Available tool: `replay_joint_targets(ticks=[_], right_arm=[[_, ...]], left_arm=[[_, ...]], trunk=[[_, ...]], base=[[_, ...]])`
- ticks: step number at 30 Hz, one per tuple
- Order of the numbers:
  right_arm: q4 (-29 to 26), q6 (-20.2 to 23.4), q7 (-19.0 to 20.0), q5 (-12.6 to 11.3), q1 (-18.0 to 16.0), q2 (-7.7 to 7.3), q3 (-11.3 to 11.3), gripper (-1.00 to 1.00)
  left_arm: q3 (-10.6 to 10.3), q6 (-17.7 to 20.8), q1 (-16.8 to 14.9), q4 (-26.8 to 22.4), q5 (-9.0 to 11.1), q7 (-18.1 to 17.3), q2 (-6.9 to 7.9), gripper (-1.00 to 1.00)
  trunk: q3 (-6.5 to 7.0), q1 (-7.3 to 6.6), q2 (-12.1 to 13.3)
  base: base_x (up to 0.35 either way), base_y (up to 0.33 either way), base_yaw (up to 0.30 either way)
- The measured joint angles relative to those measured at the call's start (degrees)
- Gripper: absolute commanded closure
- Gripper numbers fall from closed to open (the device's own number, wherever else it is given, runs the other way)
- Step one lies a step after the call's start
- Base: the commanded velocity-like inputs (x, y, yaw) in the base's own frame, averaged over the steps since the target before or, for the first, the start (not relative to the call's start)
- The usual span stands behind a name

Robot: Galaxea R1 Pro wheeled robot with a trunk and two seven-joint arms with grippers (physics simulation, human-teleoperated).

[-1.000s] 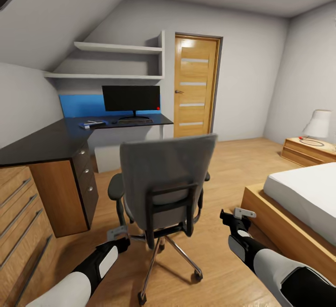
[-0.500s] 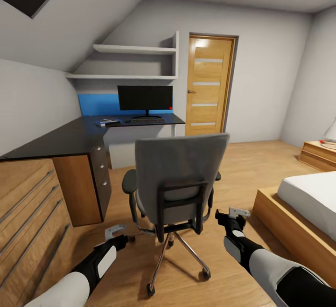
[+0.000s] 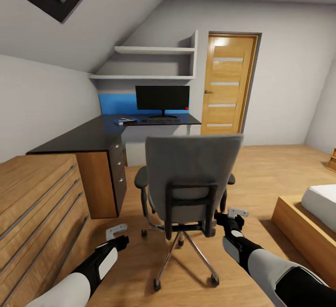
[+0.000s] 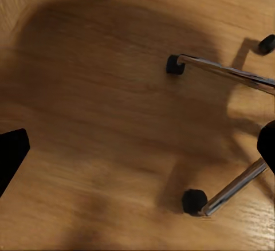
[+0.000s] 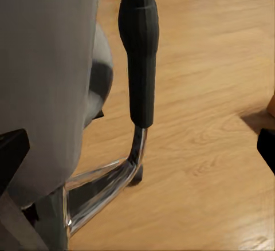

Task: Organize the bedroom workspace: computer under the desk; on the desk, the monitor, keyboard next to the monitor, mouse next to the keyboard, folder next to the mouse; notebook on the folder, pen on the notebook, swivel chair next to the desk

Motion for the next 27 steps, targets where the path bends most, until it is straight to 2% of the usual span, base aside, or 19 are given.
replay_joint_targets(ticks=[3, 8, 12, 20, 27], right_arm=[[-0.01, -0.04, -0.01, 0.12, -0.01, 0.03, -0.20, -1.00], [0.03, -0.04, -0.08, -0.08, 0.01, 0.01, -0.19, -1.00], [-0.03, 0.03, 0.05, 0.18, 0.00, 0.00, 0.11, -1.00], [-0.03, 0.02, 0.06, 0.18, 0.00, 0.00, 0.07, -1.00], [-0.03, -0.03, 0.12, 0.18, 0.05, -0.01, 0.11, -1.00]], left_arm=[[-2.07, 0.11, 0.01, 0.73, 0.06, 0.06, 0.00, -1.00], [-3.45, 0.15, 0.00, 1.13, 0.07, 0.10, -0.33, -1.00], [-3.63, 0.10, -0.01, 1.26, 0.06, 0.04, -0.47, -1.00], [-3.67, 0.08, -0.01, 1.59, 0.05, 0.07, -0.68, -1.00], [-3.68, 0.03, -0.01, 2.54, 0.03, 0.15, -1.00, -1.00]], trunk=[[0.00, 0.00, 0.00], [0.00, 0.00, 0.00], [0.00, 0.01, 0.00], [0.00, 0.03, 0.00], [0.22, 0.01, 0.00]], base=[[0.000, 0.000, 0.254], [0.000, 0.000, 0.239], [-0.048, 0.000, 0.076], [-0.291, -0.004, 0.005], [-0.198, -0.037, -0.130]])
